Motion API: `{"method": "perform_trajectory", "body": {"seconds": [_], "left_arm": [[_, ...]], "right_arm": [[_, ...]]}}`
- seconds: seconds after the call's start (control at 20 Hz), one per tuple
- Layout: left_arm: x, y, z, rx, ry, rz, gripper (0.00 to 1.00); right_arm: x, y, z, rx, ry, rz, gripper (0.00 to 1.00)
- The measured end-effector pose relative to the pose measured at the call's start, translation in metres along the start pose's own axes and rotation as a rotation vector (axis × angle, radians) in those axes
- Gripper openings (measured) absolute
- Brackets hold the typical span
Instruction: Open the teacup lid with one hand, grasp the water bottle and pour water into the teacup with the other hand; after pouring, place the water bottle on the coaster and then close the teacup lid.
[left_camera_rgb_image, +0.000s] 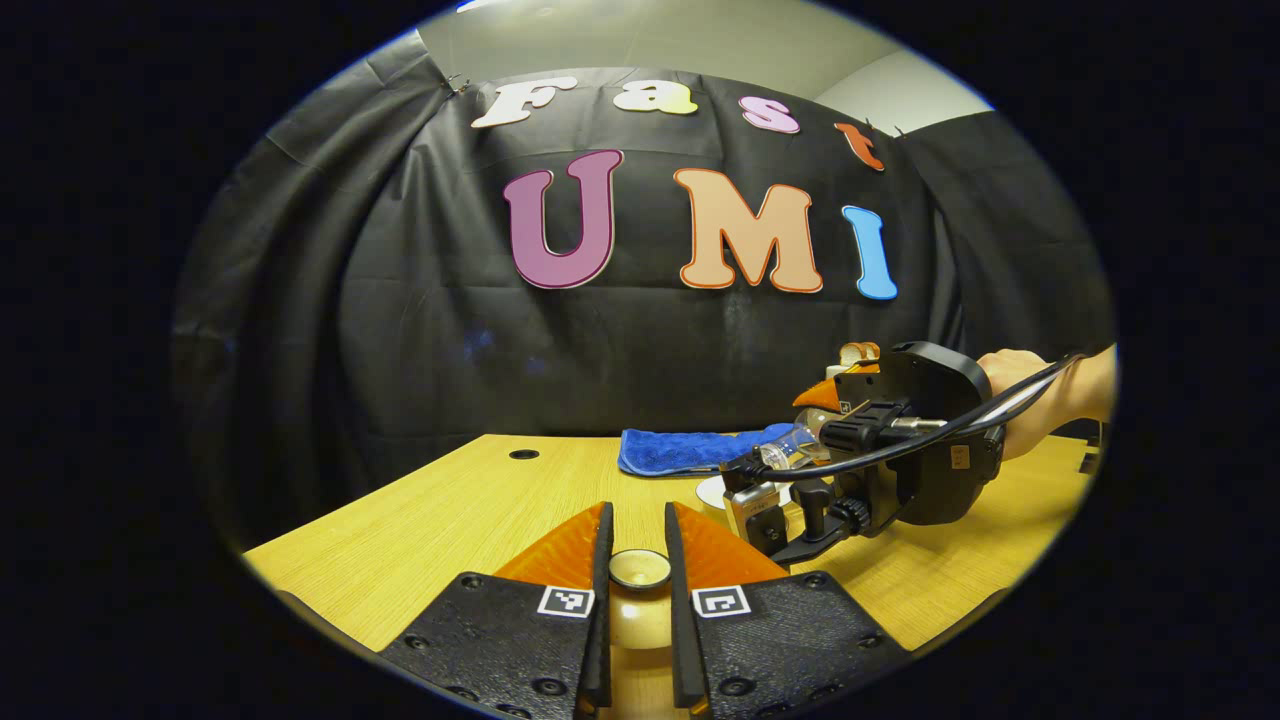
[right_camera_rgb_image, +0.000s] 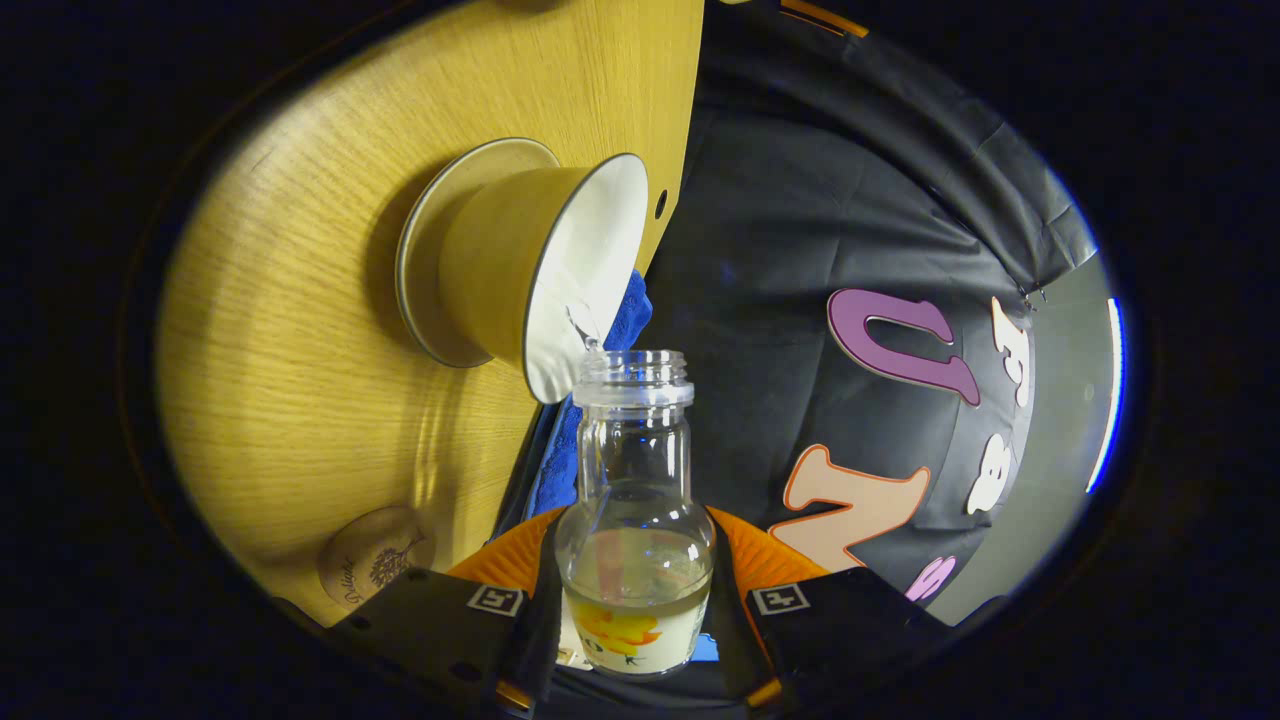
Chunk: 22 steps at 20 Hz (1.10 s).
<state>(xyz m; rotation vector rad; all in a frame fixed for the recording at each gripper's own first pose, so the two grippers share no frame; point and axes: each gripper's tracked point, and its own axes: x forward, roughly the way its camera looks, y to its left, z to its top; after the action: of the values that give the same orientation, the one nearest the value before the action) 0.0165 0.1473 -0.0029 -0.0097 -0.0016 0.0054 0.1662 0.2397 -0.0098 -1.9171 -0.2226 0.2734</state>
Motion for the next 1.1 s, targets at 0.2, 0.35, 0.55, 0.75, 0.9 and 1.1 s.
{"method": "perform_trajectory", "body": {"seconds": [0.2,0.35,0.55,0.75,0.9,1.1], "left_arm": [[0.0,-0.001,0.0,-0.001,0.001,0.0,0.21],[0.0,0.0,0.0,-0.001,0.0,0.0,0.21],[0.0,0.001,0.0,-0.001,0.001,0.001,0.21],[0.0,0.0,0.0,-0.001,0.0,0.001,0.21],[0.0,0.0,0.0,-0.001,0.001,0.001,0.21],[0.0,0.0,0.0,0.0,0.0,0.001,0.21]], "right_arm": [[0.001,-0.011,0.004,-0.068,-0.011,-0.023,0.68],[0.002,-0.016,0.006,-0.113,-0.018,-0.032,0.68],[0.001,-0.026,0.006,-0.172,-0.025,-0.061,0.67],[0.002,-0.025,0.005,-0.195,-0.032,-0.062,0.68],[0.002,-0.025,0.005,-0.195,-0.032,-0.06,0.68],[0.003,-0.025,0.005,-0.2,-0.036,-0.06,0.68]]}}
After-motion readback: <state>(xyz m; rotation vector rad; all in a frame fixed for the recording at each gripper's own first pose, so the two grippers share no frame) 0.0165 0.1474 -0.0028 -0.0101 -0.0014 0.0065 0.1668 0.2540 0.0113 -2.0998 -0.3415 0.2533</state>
